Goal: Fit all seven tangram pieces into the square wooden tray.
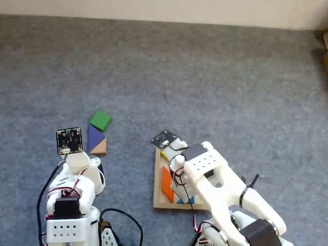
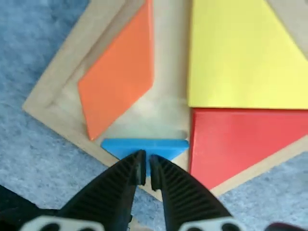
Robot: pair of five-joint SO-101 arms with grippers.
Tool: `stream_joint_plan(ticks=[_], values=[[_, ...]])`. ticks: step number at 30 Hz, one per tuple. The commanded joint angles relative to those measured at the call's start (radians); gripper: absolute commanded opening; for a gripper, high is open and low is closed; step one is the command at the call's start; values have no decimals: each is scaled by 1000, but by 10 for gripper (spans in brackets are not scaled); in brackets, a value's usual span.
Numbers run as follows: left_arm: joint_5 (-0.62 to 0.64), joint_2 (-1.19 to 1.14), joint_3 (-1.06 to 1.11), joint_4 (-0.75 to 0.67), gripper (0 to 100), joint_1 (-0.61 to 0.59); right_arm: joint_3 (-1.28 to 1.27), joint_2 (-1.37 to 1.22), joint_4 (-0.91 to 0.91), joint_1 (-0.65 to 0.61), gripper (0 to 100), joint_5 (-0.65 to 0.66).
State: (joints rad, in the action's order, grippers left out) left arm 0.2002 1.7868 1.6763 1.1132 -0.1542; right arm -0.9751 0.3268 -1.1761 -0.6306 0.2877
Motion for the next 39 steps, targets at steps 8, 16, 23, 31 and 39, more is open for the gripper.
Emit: stream_joint_plan(ticks=[8, 16, 23, 31, 39], values=[[-6, 2, 21, 2, 5, -13, -7, -70, 234, -93, 41, 8], [-6, 2, 21, 2, 5, -13, 87, -65, 294, -84, 41, 5], [-6, 2, 21, 2, 5, -13, 289, -1, 74, -41, 40, 2], [-6, 2, 21, 2, 5, -13, 119, 154, 36, -117, 40, 2], [-6, 2, 21, 2, 5, -13, -24, 156, 179, -199, 40, 2]])
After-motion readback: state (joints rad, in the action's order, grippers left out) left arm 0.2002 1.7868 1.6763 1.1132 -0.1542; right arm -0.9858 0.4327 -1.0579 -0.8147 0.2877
